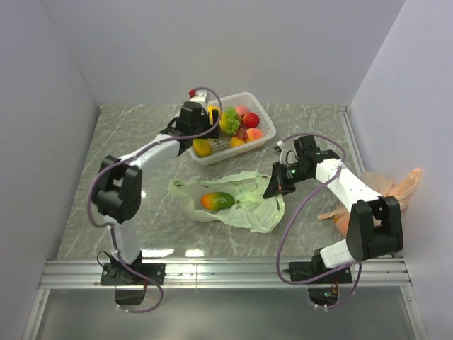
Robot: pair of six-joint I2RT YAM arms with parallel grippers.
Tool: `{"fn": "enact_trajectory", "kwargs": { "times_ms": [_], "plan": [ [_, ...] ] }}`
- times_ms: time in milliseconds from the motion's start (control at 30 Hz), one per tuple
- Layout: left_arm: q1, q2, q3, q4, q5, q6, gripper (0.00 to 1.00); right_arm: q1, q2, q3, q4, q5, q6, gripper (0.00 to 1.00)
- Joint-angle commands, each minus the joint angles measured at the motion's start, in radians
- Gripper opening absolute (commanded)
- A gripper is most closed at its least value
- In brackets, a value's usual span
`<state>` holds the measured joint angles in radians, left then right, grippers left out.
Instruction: Place the fake fruits into the plastic bag and tie a complex knot
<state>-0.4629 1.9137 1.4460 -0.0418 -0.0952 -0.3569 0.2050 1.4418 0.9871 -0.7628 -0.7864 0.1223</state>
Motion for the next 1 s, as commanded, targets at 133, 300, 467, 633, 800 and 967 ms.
{"fn": "enact_trajectory", "kwargs": {
  "times_ms": [133, 300, 467, 633, 800, 967],
  "plan": [
    [-0.013, -0.387, -0.106, 0.008, 0.634, 0.261, 0.65, -0.001, -0.031, 0.041, 0.01, -0.01, 0.014, 0.0],
    [-0.118, -0.519, -0.24, -0.084, 0.796, 0.435, 0.66, -0.001, -0.027, 0.064, -0.001, -0.036, 0.017, 0.0],
    [-0.245, -0.507, -0.299, -0.09, 0.816, 0.507, 0.66, -0.001, -0.032, 0.088, -0.03, -0.068, 0.016, 0.0],
    [-0.296, -0.395, -0.308, -0.043, 0.786, 0.503, 0.71, -0.01, -0.041, 0.09, -0.046, -0.099, 0.011, 0.0],
    [-0.326, -0.312, -0.259, -0.139, 0.72, 0.564, 0.99, -0.026, -0.043, 0.085, -0.061, -0.082, -0.012, 0.0],
    [-0.292, -0.383, -0.211, -0.242, 0.693, 0.582, 0.99, -0.036, -0.046, 0.085, -0.075, -0.048, -0.042, 0.0]
  ]
}}
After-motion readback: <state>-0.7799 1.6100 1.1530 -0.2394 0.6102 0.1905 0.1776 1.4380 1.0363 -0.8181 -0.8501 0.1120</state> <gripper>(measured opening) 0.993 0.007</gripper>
